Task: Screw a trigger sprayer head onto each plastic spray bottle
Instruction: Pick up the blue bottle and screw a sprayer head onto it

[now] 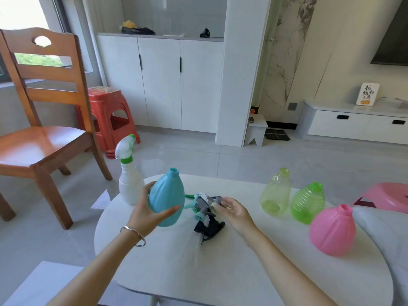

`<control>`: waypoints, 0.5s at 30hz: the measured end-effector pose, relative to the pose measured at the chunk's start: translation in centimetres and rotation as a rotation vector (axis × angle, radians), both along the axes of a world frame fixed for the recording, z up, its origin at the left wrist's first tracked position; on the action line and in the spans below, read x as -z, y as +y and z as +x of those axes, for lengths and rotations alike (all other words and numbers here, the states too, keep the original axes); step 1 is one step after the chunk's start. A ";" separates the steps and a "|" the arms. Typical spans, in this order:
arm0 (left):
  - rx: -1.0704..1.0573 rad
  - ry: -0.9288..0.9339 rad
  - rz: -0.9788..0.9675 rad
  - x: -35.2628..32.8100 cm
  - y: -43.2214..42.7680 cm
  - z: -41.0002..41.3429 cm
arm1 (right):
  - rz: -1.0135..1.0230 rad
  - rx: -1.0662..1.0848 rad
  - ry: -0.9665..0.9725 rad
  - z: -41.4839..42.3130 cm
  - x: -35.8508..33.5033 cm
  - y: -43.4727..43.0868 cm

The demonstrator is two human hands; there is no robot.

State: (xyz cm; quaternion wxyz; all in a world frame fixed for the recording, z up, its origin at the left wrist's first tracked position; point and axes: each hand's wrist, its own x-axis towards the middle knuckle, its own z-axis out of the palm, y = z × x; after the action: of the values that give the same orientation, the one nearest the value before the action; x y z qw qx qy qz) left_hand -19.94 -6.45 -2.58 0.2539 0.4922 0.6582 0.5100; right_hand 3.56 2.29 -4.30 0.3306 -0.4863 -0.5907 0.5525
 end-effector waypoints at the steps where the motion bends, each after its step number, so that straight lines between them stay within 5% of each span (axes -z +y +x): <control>1: -0.008 0.004 -0.017 0.2 -0.5 -0.7 | 0.000 -0.005 -0.036 -0.8 0.3 0.2; 12: 0.001 -0.016 -0.039 1.6 -1.6 -2.5 | 0.163 -0.105 -0.591 -5.0 1.7 2.3; 15: 0.000 -0.023 -0.035 1.7 -1.5 -2.5 | 0.184 -0.100 -0.609 -5.4 1.5 2.1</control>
State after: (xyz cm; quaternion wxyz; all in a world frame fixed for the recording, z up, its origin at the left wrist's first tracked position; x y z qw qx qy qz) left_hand -22.40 -7.96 -4.24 0.2700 0.4818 0.6640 0.5041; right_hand -1.79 4.41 -5.76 0.1537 -0.5679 -0.7330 0.3415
